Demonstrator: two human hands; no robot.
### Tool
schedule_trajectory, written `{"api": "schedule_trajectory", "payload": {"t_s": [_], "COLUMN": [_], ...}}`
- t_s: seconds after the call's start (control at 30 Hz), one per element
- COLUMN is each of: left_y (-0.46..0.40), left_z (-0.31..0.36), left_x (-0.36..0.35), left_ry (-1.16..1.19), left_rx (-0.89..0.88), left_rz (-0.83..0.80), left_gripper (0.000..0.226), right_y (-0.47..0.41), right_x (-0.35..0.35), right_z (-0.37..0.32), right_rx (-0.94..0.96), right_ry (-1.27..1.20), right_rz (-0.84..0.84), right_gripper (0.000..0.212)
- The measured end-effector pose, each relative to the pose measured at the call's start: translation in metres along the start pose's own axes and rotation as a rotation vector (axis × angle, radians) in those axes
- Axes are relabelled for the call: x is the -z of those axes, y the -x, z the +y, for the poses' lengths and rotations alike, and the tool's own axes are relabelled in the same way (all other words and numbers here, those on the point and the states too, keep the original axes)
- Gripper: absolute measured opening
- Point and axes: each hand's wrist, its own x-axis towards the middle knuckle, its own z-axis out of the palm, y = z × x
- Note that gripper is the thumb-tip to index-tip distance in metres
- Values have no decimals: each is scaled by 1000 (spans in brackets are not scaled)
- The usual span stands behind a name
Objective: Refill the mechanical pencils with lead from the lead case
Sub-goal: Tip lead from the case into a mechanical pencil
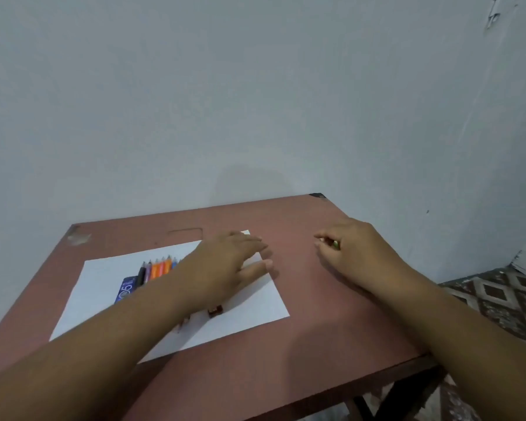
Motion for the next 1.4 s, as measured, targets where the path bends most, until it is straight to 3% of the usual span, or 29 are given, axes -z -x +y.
{"api": "schedule_trajectory", "payload": {"t_s": [0.27,0.37,0.73,1.03,1.23,1.4], "left_y": [63,79,98,100,99,101], "left_z": [-75,-90,-117,-127,-128,-121], "left_x": [40,44,25,21,20,23], "left_ry": [-9,-24,129,180,206,309], "left_rx": [258,267,285,288,272,208], "left_rz": [-6,22,127,162,184,246], "left_gripper": [73,56,47,47,47,52], "right_y": [-14,-30,-76,-91,-95,-100], "right_x": [-24,-48,-89,-101,-98,-100], "right_z": [-79,-100,-142,-135,-124,-113], "right_rx": [110,164,588,942,992,899], "right_ry": [-153,-183,-27,-31,-33,-148], "right_rz": [-227,-277,-352,-240,-212,11], "right_gripper": [16,30,27,20,22,17]}}
